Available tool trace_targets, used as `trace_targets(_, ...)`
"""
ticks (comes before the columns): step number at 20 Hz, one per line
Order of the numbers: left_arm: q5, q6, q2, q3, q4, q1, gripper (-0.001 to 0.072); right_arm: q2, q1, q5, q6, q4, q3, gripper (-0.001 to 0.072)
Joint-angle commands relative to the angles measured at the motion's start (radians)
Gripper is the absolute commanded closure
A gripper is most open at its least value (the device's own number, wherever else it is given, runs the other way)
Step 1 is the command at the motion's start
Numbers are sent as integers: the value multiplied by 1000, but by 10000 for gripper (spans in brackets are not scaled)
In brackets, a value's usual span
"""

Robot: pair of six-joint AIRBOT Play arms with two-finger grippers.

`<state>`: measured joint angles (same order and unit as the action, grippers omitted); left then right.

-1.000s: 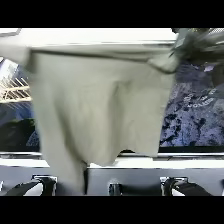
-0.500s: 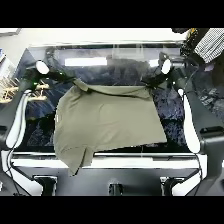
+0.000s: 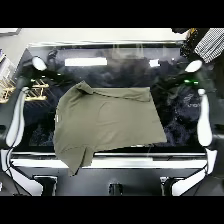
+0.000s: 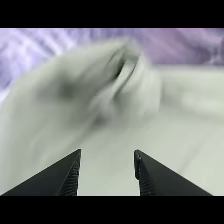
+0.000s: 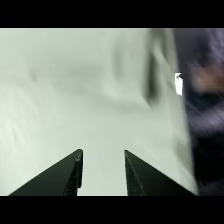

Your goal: Fold the clothes and pants, and hang the long-sleeved shirts on hangers.

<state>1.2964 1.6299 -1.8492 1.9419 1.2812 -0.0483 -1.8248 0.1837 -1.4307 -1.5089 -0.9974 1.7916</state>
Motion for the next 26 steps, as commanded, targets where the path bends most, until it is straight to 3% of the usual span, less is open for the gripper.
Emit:
trace_targets(1, 280, -14, 154, -40, -2, 95, 312, 123, 195, -157, 141, 51, -117, 388)
trace_targets(4, 257, -8, 378, -250, -1, 172, 312, 252, 323, -153, 146, 40, -371, 373)
trace_targets(8, 180, 29, 682, -642, -3, 266, 312, 402, 353, -53, 189, -46, -732, 346)
trace_targets(12, 177, 32, 866, -890, -5, 314, 312, 430, 353, 48, 234, -62, -914, 327)
trace_targets(19, 176, 28, 909, -958, -5, 316, 312, 430, 353, 174, 325, -42, -1049, 327)
trace_targets(24, 176, 26, 909, -958, 5, 315, 313, 430, 353, 208, 395, 71, -1111, 329)
trace_targets(26, 176, 27, 909, -958, 21, 315, 314, 430, 353, 202, 396, 78, -1113, 360)
